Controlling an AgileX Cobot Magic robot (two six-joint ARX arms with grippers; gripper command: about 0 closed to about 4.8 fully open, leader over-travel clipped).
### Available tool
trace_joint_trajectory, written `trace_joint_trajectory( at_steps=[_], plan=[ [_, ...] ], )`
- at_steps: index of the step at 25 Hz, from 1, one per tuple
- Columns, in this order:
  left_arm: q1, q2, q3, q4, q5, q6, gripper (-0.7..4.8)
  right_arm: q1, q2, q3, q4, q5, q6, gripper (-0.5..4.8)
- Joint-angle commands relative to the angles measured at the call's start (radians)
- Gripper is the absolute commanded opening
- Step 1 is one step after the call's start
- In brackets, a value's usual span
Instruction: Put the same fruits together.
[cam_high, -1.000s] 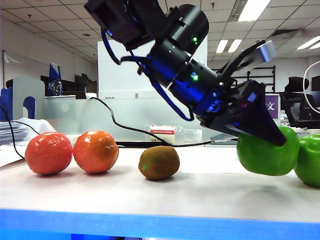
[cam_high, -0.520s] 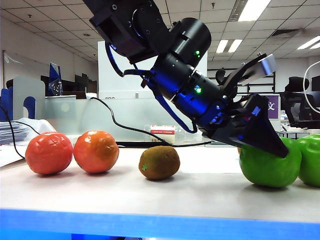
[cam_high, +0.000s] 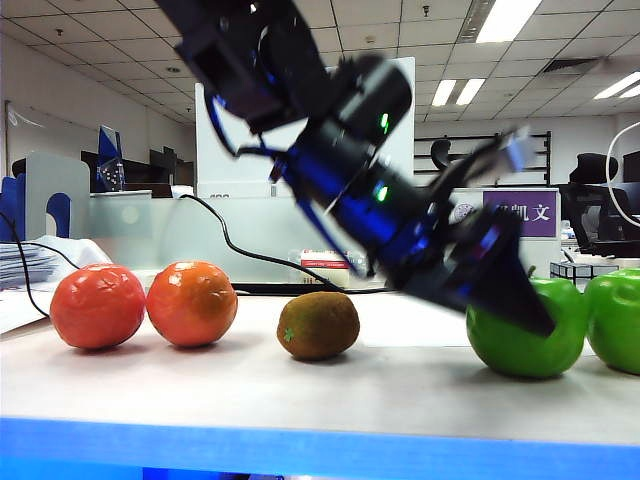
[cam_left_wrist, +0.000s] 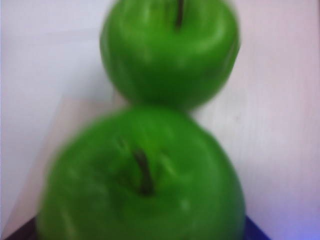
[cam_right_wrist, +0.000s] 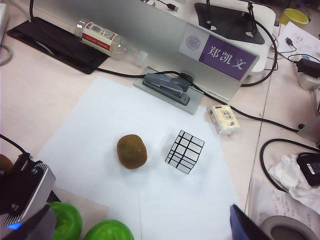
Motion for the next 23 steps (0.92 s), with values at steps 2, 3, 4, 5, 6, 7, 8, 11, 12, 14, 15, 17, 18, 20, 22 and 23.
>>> trace_joint_trajectory(
  at_steps=[2,3,4,5,6,7,8,11,12,14,15,17,18,20,22,23],
  plan=[
    [0.002,-0.002,0.002,-0.003,-0.047,-0.004,4.79,0.001,-0.003,0.003,0.013,-0.004,-0.002,4.79],
    [0.002,-0.002,0.002,-0.003,-0.047,-0.004,4.79,0.001,-0.003,0.003,0.013,-0.007,-0.002,4.79],
    [0.002,-0.003,0.003,0.001,-0.047,-0.004,4.79,0.001,-0.003,0.003,0.013,-0.021,-0.002,4.79],
    [0.002,-0.006,0.003,0.006,-0.047,-0.004,4.79,0.001,-0.003,0.003,0.013,-0.025,-0.002,4.79],
    [0.002,-0.009,0.004,0.017,-0.047,-0.004,4.79,0.001,-0.001,0.003,0.013,-0.024,-0.002,4.79],
    [0.002,-0.014,0.004,0.020,-0.047,-0.005,4.79,0.001,0.000,0.003,0.013,-0.024,-0.002,4.79],
    [0.002,-0.021,0.009,0.021,-0.043,-0.006,4.79,0.001,0.000,0.003,0.013,-0.024,-0.002,4.79],
    [0.002,-0.047,0.010,0.029,-0.023,-0.007,4.79,0.001,0.001,0.003,0.014,-0.024,-0.002,4.79],
    [0.002,-0.058,0.010,0.035,-0.008,-0.007,4.79,0.001,0.001,0.003,0.013,-0.026,-0.002,4.79],
    [0.002,-0.072,0.010,0.050,-0.010,-0.009,4.79,0.001,0.002,0.003,0.014,-0.027,-0.002,4.79],
    [0.002,-0.077,0.010,0.052,-0.010,-0.013,4.79,0.001,0.002,0.003,0.014,-0.027,-0.002,4.79],
    [0.002,-0.088,0.010,0.065,-0.030,-0.019,4.79,0.001,0.002,0.002,0.012,-0.027,-0.002,4.79],
    [0.003,-0.102,0.010,0.072,-0.054,-0.012,4.79,0.001,0.002,-0.005,0.016,-0.027,-0.003,4.79],
    [0.021,-0.135,0.010,0.076,-0.133,0.018,4.79,0.001,0.005,-0.034,0.029,-0.027,-0.003,4.79],
    [0.062,-0.190,0.010,0.071,-0.148,0.029,4.79,0.001,0.024,-0.069,0.055,-0.027,-0.003,4.79],
    [0.076,-0.208,0.010,0.071,-0.145,0.023,4.79,0.001,0.032,-0.078,0.065,-0.027,-0.003,4.79]
  ],
)
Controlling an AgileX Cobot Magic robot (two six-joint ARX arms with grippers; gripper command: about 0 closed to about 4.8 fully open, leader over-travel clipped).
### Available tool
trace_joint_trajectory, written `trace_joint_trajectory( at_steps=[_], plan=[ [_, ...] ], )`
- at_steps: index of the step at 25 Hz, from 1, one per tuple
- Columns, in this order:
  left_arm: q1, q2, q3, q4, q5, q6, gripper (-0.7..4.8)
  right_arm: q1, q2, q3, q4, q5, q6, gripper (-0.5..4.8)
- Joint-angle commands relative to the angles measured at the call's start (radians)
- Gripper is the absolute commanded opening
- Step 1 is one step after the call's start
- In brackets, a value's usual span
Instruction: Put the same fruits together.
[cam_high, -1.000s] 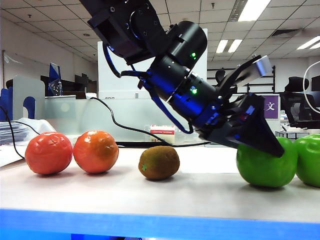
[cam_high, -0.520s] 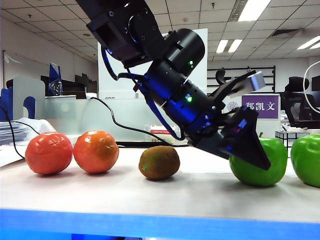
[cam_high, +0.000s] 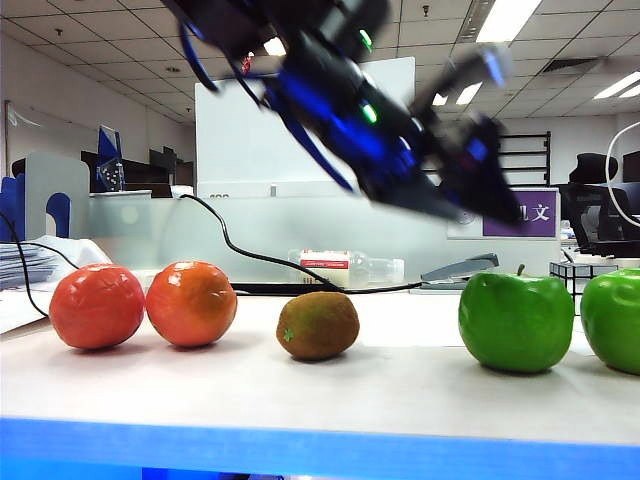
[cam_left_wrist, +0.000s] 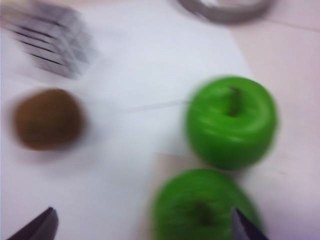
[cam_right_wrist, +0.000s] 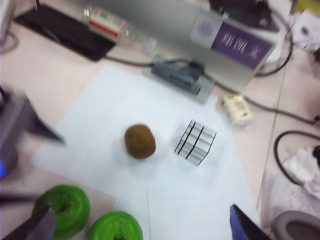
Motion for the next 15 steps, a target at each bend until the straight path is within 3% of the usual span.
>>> trace_joint_trajectory(
  at_steps=[1,7,9,15],
  plan=[
    [0.076,-0.098,0.004,-0.001,-0.001,-0.004,4.79,0.001,0.051,-0.037,0.086,-0.014,-0.007,4.79],
    [0.181,-0.287,0.004,-0.142,-0.004,-0.002,4.79,-0.003,0.372,-0.055,0.344,-0.054,-0.010,4.79],
    [0.182,-0.331,0.004,-0.228,-0.007,0.009,4.79,-0.007,0.519,-0.053,0.407,-0.066,-0.010,4.79],
    [0.182,-0.384,0.004,-0.304,-0.007,0.016,4.79,-0.037,0.779,-0.021,0.493,-0.088,-0.009,4.79]
  ],
)
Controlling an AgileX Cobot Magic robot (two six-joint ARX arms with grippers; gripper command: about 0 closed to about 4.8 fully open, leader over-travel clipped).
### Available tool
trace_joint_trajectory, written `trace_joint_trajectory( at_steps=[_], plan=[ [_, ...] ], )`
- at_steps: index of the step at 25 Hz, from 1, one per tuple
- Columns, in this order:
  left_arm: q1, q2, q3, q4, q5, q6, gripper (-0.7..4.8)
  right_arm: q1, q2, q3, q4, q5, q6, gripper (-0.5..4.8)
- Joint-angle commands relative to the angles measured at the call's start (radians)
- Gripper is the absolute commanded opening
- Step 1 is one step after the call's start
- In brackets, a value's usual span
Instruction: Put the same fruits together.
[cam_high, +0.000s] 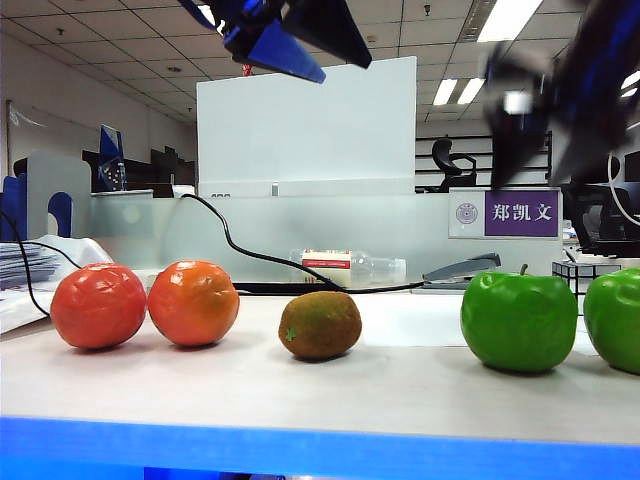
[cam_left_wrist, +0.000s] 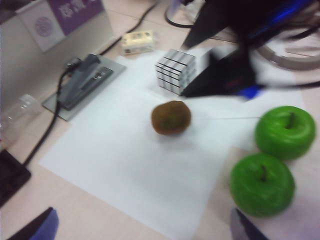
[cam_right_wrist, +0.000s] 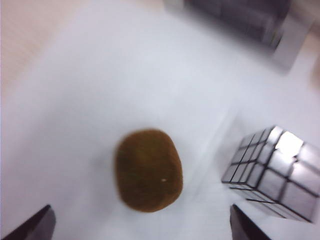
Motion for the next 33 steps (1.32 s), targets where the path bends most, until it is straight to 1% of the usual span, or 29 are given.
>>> trace_joint_trajectory(
  at_steps=[1,7,10,12,14,16,21,33],
  plan=[
    [0.003,-0.032,0.003,-0.030,0.003,0.006,4.79,-0.011,0.080,0.023,0.063,-0.014,0.000,4.79],
    [0.004,-0.073,0.003,-0.041,0.002,0.005,4.79,-0.039,0.152,0.024,0.115,-0.037,0.001,4.79],
    [0.022,-0.090,0.003,-0.042,0.002,0.006,4.79,-0.047,0.158,0.023,0.125,-0.037,0.001,4.79],
    [0.027,-0.096,0.003,-0.041,0.002,0.002,4.79,-0.047,0.159,0.023,0.129,-0.039,0.001,4.79],
    [0.042,-0.101,0.003,-0.042,0.003,0.002,4.79,-0.047,0.161,0.023,0.131,-0.068,0.001,4.79],
    [0.058,-0.106,0.003,-0.044,0.006,0.001,4.79,-0.047,0.166,0.023,0.136,-0.066,0.001,4.79],
    [0.068,-0.124,0.003,-0.046,0.007,-0.001,4.79,-0.046,0.191,0.023,0.128,-0.068,0.005,4.79],
    [0.097,-0.163,0.003,-0.045,0.008,0.002,4.79,-0.030,0.257,0.023,0.135,-0.109,0.009,4.79]
  ],
)
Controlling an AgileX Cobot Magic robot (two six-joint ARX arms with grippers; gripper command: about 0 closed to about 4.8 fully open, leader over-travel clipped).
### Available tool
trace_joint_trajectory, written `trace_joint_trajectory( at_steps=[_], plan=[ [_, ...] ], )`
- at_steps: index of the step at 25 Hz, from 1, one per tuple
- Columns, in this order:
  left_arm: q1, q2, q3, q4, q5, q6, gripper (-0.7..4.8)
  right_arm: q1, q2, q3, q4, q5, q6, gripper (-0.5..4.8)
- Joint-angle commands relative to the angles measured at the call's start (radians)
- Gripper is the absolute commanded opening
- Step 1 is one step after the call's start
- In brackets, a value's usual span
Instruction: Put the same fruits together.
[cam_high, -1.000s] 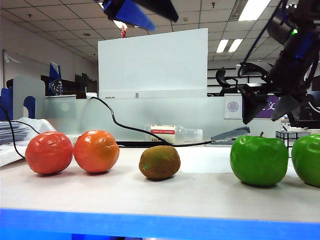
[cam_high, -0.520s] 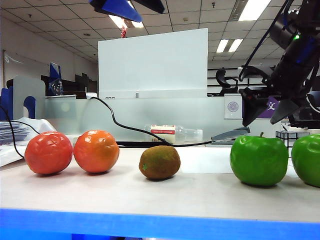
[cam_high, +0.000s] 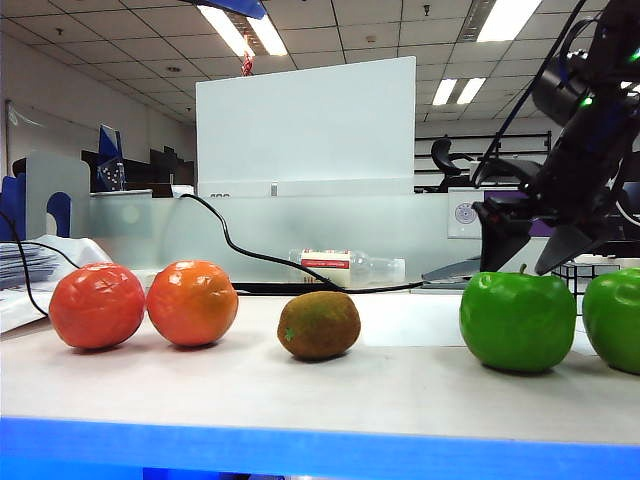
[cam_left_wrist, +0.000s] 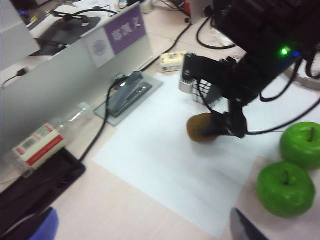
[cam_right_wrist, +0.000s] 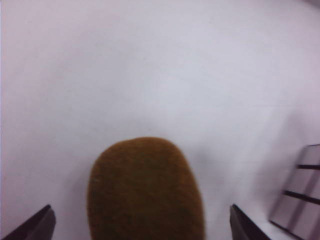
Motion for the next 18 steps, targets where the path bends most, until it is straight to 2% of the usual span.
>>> trace_joint_trajectory(
  at_steps=[1,12,15,16,18],
  plan=[
    [0.001,-0.009,0.003,0.012,0.005,0.000,4.79,0.008,0.024,0.003,0.014,-0.016,0.005,4.79],
    [0.008,-0.021,0.004,0.006,-0.003,0.002,4.79,0.031,0.099,0.003,0.014,-0.016,0.007,4.79],
    [0.019,-0.028,0.004,0.003,-0.002,0.002,4.79,0.031,0.100,0.003,0.020,-0.031,0.004,1.44],
    [0.019,-0.028,0.004,0.003,-0.002,0.002,4.79,0.031,0.100,0.003,0.026,-0.042,0.004,0.75],
    [0.020,-0.034,0.004,-0.001,-0.004,0.001,4.79,0.031,0.100,0.003,0.037,-0.050,0.004,0.48]
  ],
)
